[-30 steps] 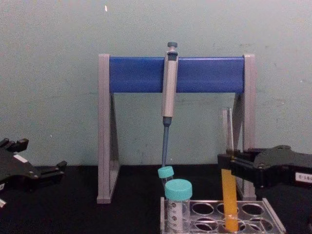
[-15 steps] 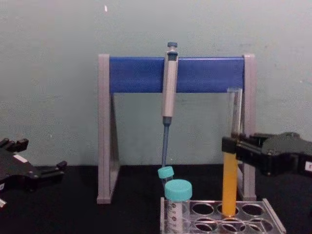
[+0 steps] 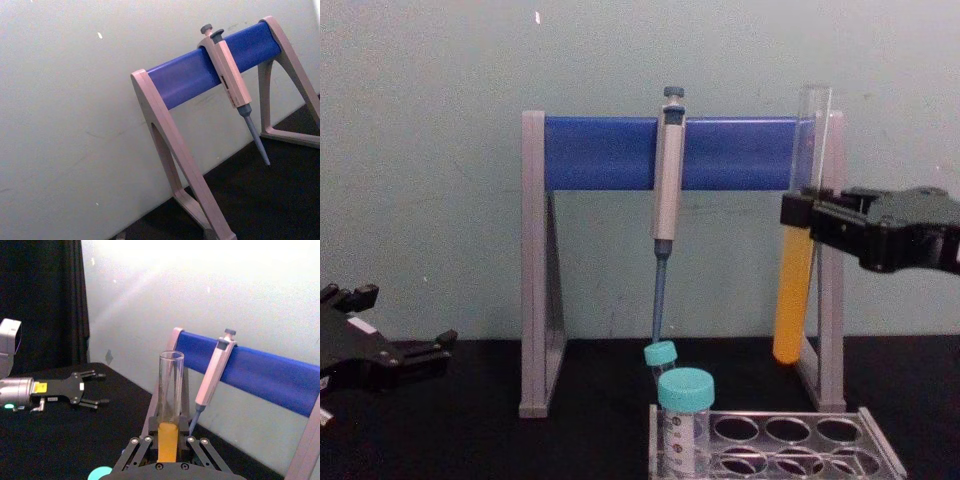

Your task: Pick up the test tube from the test tube rack, shake it, then place it back into the test tube rack.

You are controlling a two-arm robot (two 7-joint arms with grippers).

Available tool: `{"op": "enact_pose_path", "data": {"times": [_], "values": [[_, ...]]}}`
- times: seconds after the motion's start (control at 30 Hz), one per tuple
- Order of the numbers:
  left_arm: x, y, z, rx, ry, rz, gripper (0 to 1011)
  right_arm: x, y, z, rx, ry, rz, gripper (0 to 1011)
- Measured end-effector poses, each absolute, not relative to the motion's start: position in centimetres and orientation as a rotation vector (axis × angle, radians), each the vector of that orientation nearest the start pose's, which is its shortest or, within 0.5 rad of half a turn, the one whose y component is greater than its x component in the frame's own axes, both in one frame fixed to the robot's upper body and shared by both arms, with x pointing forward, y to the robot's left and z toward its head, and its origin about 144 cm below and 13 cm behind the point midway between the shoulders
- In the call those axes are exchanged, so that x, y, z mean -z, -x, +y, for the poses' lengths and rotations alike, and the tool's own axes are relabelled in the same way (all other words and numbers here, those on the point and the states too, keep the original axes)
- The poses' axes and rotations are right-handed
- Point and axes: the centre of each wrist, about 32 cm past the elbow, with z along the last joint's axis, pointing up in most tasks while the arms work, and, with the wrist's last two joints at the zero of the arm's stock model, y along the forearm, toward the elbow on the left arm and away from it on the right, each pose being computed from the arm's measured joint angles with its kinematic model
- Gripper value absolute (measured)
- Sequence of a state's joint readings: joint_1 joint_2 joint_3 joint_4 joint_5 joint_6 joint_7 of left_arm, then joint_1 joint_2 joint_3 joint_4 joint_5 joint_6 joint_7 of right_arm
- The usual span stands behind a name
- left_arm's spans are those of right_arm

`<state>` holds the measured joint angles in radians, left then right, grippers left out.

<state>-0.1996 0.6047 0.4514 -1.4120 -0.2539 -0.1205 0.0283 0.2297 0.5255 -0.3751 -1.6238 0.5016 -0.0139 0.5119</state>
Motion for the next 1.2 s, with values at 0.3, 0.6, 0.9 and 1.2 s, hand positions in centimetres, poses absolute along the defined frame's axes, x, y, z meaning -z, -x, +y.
{"op": "enact_pose_path", "data": {"times": [0.3, 0.6, 0.9, 1.2], "values": [[-114.0, -48.9, 31.0, -1.248, -0.304, -0.285, 1001, -121.8, -50.6, -26.2, 0.716, -0.020, -0.117, 221], [-114.0, -48.9, 31.0, -1.248, -0.304, -0.285, 1001, -121.6, -51.2, -26.1, 0.722, -0.022, -0.114, 221], [-114.0, -48.9, 31.0, -1.248, -0.304, -0.285, 1001, -121.8, -50.9, -27.4, 0.779, -0.007, -0.139, 221], [-114.0, -48.9, 31.0, -1.248, -0.304, -0.285, 1001, -122.1, -48.9, -28.7, 0.777, 0.044, -0.127, 221]]}}
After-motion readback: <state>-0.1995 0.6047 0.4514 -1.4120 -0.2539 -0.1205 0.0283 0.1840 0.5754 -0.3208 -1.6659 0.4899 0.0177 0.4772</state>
